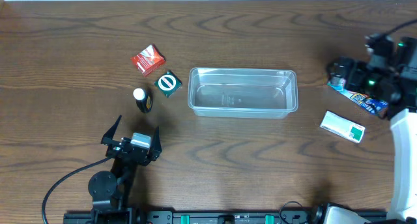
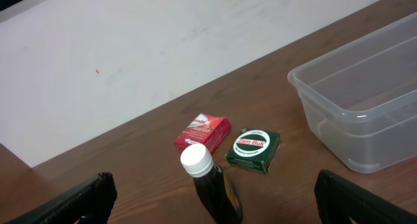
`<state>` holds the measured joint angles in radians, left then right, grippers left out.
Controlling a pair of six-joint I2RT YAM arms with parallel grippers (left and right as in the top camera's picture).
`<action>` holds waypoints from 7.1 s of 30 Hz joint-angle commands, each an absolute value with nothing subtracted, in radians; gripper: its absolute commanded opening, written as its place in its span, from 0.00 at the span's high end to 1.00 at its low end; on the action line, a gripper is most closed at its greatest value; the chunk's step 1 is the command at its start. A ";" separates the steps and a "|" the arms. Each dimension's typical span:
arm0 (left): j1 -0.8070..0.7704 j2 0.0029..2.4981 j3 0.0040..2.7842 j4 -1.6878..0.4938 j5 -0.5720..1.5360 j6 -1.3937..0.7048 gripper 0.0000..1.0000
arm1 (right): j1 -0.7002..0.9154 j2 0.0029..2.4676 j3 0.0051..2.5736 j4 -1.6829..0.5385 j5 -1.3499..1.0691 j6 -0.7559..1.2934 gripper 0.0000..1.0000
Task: Pack container
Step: 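Move the right gripper to the blue Kool Fever box and grasp it, then lift the blue box with the right gripper and carry it over the container, then lower the blue box upright into the container with the right gripper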
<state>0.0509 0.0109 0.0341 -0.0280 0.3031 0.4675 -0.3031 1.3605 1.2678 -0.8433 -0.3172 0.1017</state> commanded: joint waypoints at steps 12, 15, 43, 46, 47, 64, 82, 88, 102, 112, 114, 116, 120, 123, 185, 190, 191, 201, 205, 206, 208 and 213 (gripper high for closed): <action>0.056 0.005 0.004 -0.043 0.295 0.454 0.02 | -0.499 1.386 1.295 -0.935 -0.192 0.453 0.01; 0.056 0.005 0.004 -0.043 0.295 0.454 0.02 | -0.497 1.386 1.293 -0.935 -0.233 0.489 0.01; 0.056 0.005 0.004 -0.043 0.295 0.454 0.02 | -0.496 1.916 1.770 -1.227 -0.164 0.688 0.01; 0.056 0.005 0.004 -0.043 0.295 0.454 0.02 | -0.495 1.920 1.770 -1.200 -0.160 0.688 0.01; 0.056 0.005 0.004 -0.043 0.295 0.454 0.02 | -0.495 1.921 1.770 -1.193 -0.157 0.688 0.01; 0.056 0.005 0.004 -0.043 0.295 0.454 0.02 | -0.413 2.032 1.770 -1.134 -0.068 0.730 0.01; 0.056 0.005 0.004 -0.043 0.295 0.454 0.02 | -0.401 2.067 1.768 -1.130 0.038 0.731 0.46; 0.056 0.005 0.004 -0.043 0.295 0.454 0.02 | -0.369 2.067 1.734 -1.136 0.049 0.728 0.48; 0.056 0.005 0.004 -0.043 0.295 0.454 0.02 | -0.352 2.067 1.644 -1.084 0.054 0.728 0.80; 0.056 0.005 0.004 -0.043 0.295 0.454 0.02 | -0.366 2.067 1.648 -1.063 0.016 0.501 0.99; 0.056 0.005 0.004 -0.043 0.295 0.454 0.02 | -0.366 2.067 1.650 -1.053 -0.047 0.434 0.99; 0.056 0.005 0.004 -0.043 0.295 0.454 0.02 | -0.366 2.067 1.658 -1.040 -0.127 0.360 0.99; 0.056 0.005 0.004 -0.043 0.295 0.454 0.02 | -0.366 2.065 1.713 -1.054 -0.322 0.208 0.99; 0.056 0.005 0.004 -0.043 0.295 0.454 0.02 | -0.364 2.053 1.773 -1.087 -0.431 0.132 0.99; 0.056 0.005 0.004 -0.043 0.295 0.454 0.02 | 0.280 1.773 1.431 -0.946 -0.179 -1.437 0.99; 0.056 0.005 0.004 -0.043 0.295 0.454 0.02 | 0.280 1.774 1.399 -0.879 -0.176 -1.407 0.99; 0.056 0.005 0.004 -0.043 0.295 0.454 0.02 | 0.280 1.774 1.396 -0.876 -0.170 -1.407 0.99; 0.056 0.005 0.004 -0.043 0.295 0.454 0.02 | 0.276 1.776 1.392 -0.873 -0.094 -1.340 0.99; 0.056 0.005 0.004 -0.043 0.295 0.454 0.02 | 0.275 1.787 1.392 -0.875 -0.094 -1.323 0.98; 0.056 0.005 0.004 -0.043 0.295 0.454 0.02 | 0.275 1.794 1.391 -0.874 -0.094 -1.320 0.99; 0.056 0.005 0.004 -0.043 0.295 0.454 0.02 | 0.275 1.802 1.391 -0.874 -0.094 -1.313 0.99; 0.056 0.005 0.004 -0.043 0.295 0.454 0.02 | 0.275 1.835 1.391 -0.874 -0.094 -1.302 0.99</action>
